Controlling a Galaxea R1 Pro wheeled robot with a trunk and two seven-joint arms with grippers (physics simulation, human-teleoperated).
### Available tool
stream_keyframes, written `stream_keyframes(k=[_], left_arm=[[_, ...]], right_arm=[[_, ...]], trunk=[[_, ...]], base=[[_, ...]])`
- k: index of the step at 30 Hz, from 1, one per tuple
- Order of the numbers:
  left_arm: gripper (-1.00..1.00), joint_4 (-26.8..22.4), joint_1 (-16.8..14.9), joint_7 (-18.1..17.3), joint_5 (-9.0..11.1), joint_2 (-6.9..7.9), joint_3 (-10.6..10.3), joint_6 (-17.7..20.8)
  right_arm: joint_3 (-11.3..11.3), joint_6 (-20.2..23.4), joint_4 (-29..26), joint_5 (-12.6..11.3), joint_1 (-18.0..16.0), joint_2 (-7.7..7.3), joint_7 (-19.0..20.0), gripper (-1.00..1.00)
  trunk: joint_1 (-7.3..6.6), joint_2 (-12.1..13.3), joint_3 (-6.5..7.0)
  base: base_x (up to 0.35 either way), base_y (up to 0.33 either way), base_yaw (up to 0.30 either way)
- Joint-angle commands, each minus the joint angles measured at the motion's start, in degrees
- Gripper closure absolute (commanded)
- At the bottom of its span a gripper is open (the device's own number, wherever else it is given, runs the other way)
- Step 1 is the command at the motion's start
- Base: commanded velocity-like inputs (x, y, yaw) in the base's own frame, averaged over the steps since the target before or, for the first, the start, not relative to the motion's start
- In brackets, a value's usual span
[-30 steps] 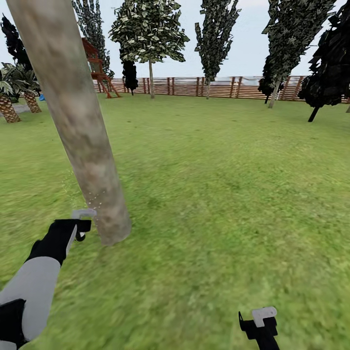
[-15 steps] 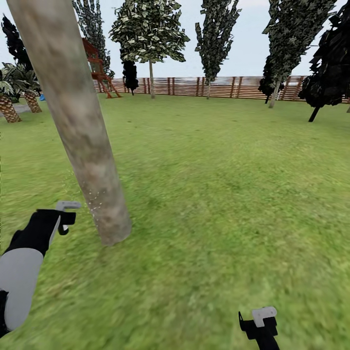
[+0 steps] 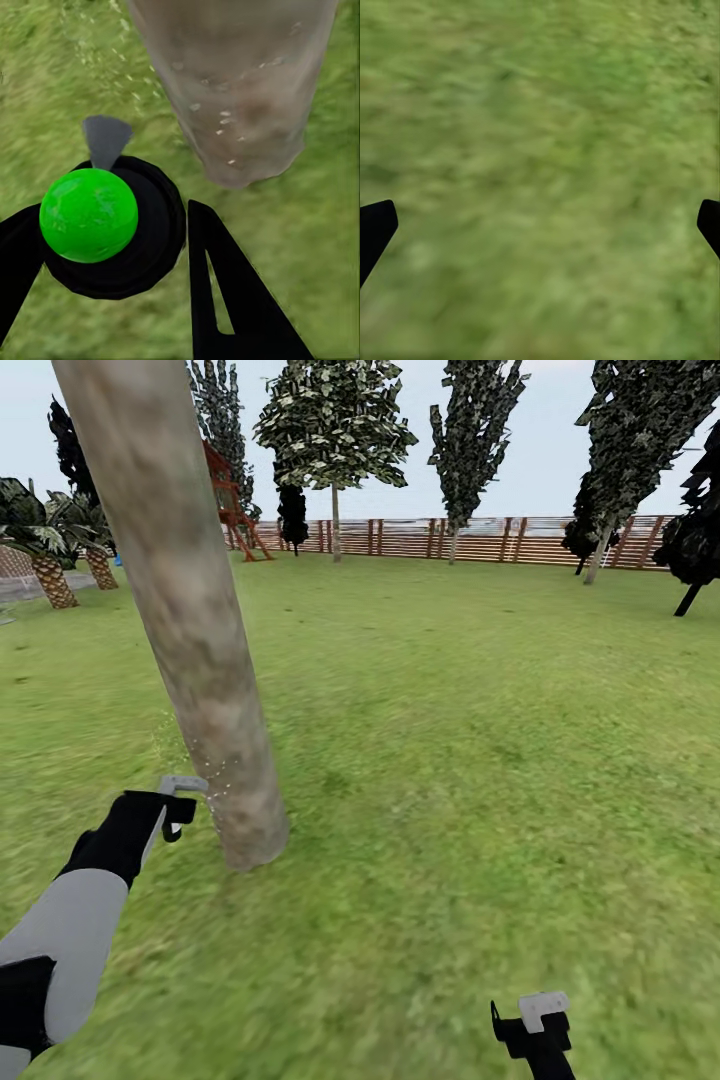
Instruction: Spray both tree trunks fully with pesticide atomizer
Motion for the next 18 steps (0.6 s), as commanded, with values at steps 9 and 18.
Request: stream_keyframes(k=[9, 18], left_arm=[[1.0, 0.44, 0.0, -2.94, -0.02, 2.63, -0.48, -0.32], [1.0, 0.39, 0.0, -2.61, -0.28, 2.51, -0.38, -0.29]], right_arm=[[-0.01, 0.0, 0.0, 0.0, 0.0, 0.0, -0.02, -1.0], [-0.01, 0.0, -0.03, 0.0, -0.04, 0.0, -0.02, -1.0]], trunk=[[0.0, 0.0, 0.0], [0.0, 0.0, 0.0]], base=[[0.0, 0.0, 0.0], [0.0, -0.221, 0.0]])
